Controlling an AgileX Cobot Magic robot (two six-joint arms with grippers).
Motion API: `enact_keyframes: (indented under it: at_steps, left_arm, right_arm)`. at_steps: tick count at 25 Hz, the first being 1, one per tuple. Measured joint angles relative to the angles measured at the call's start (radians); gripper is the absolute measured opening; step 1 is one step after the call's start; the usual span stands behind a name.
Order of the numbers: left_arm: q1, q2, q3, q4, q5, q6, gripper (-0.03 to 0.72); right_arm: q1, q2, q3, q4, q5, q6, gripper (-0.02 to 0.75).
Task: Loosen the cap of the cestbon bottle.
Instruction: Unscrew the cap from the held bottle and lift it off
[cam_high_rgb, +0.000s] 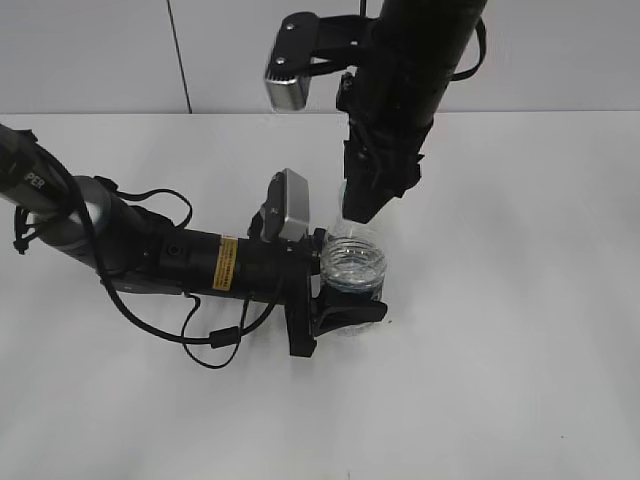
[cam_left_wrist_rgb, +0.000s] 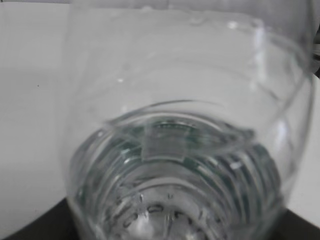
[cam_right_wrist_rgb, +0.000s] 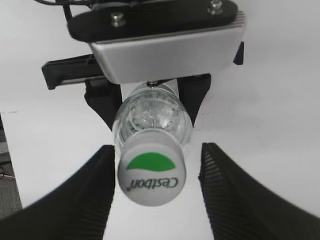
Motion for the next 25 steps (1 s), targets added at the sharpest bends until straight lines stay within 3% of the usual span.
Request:
enact_keyframes:
  at_steps: [9, 20, 25]
  left_arm:
    - [0.0, -0.001, 0.0, 0.001, 0.0, 0.0, 0.405]
    - [0.0, -0.001, 0.0, -0.008, 0.002, 0.0, 0.405]
    - [0.0, -0.001, 0.0, -0.014, 0.002, 0.0, 0.405]
  right_arm:
    - [0.0, -0.063, -0.007, 0.041, 0.001, 0.297, 0.424]
    - [0.0, -0.065, -0.021, -0.005, 0.002, 1.144, 0.424]
    - [0.0, -0.066, -0.021, -0.022, 0.002, 1.33, 0.424]
